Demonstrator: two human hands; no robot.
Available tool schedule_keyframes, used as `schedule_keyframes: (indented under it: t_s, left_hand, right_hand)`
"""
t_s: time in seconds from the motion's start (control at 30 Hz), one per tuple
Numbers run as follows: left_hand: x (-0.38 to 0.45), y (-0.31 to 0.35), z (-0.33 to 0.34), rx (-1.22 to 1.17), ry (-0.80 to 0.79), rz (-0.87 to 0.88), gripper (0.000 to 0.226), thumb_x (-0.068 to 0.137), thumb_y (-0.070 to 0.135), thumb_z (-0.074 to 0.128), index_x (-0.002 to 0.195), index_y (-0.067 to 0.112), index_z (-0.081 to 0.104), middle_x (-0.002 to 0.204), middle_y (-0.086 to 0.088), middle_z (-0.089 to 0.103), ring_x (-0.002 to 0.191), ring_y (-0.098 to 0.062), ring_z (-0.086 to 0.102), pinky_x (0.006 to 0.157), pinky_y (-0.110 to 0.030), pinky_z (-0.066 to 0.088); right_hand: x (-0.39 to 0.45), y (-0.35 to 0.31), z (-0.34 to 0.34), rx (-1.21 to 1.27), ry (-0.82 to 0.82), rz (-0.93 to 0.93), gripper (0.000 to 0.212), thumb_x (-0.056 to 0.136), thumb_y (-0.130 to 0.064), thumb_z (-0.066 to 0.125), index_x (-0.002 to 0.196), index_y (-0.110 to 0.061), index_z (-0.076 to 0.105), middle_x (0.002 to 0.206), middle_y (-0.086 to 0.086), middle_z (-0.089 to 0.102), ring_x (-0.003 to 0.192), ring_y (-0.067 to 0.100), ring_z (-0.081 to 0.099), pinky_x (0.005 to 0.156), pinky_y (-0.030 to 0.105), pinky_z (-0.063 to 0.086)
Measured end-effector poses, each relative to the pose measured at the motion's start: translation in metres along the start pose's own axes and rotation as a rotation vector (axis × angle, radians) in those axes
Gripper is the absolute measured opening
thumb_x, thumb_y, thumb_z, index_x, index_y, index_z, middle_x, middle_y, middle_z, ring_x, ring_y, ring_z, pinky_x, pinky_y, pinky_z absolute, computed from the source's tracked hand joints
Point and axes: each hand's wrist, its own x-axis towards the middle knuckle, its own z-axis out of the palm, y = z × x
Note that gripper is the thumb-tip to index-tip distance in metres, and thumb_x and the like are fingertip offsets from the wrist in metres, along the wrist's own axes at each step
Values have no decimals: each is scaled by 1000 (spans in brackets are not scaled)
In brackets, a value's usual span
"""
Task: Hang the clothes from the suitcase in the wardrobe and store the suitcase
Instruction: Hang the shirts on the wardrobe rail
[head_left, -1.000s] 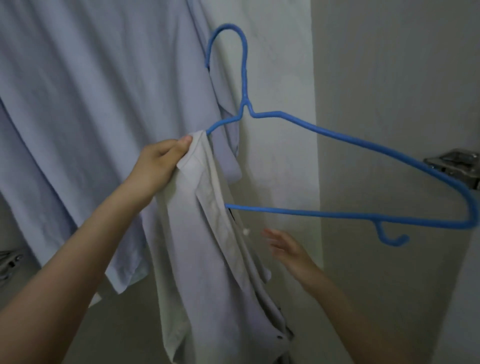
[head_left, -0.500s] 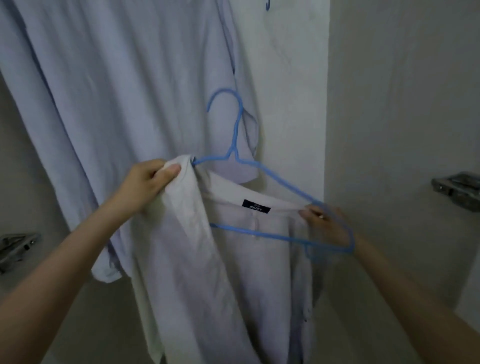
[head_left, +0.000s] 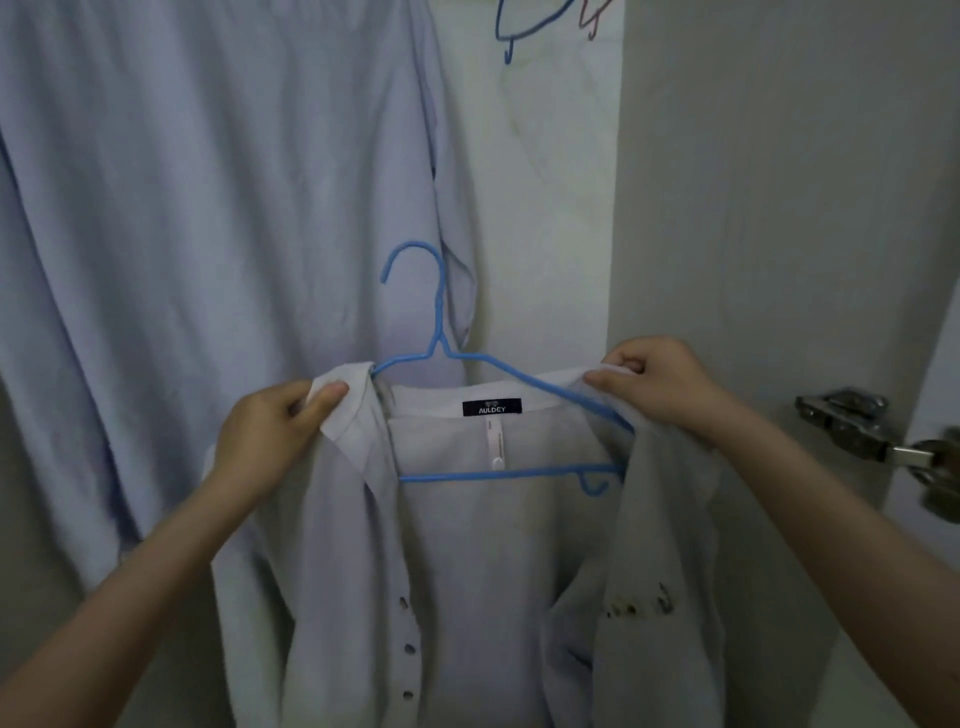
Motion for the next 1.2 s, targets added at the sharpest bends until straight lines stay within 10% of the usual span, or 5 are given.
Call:
schedule_keyframes:
  t_s: [0.23,0.4,0.53,0.9,1.2]
  left_hand:
    - [-13,29,26,202,72,52,47,87,56,48,66,16,59,75,-11,67,78,-32,62,61,-33,40]
    - [-4,23,17,8,83,-39,60,77,66,44,64,9,56,55,-6,51,63,-29,51,61,-35,37]
    - [3,17,6,-132,48,-26,52,84,49,59,65,1,54,58,-10,45,59,-17,39,61,-35,37]
    - [0,30,9,-249,95,94,45,69,58,61,104,29,63,99,12,52,100,-10,53,82,-21,45]
    - [15,34,-1,-14,207,235,15,85,21,62,88,13,74,81,-12,71,75,-23,66,65,-22,38]
  right_hand:
    - [-1,-41,19,69,55,62,22,77,-21,73,60,-20,61,51,-12,53,49,1,46,53,15,38]
    - [-27,-43,30,440,-480,-7,11,82,-6,68,78,-17,66,65,-2,67,58,1,60,65,17,52]
    - [-15,-20,8,78,3,-316,35,77,-47,63,102,-22,64,91,-8,64,87,2,57,84,16,42]
    - [-17,-8,20,172,-131,-174,43,90,-13,59,55,-19,36,50,-8,33,47,0,31,47,14,24]
    - [-20,-3,11,133,-123,-23,42,90,-19,59,55,-15,37,49,-10,28,45,2,29,46,17,20]
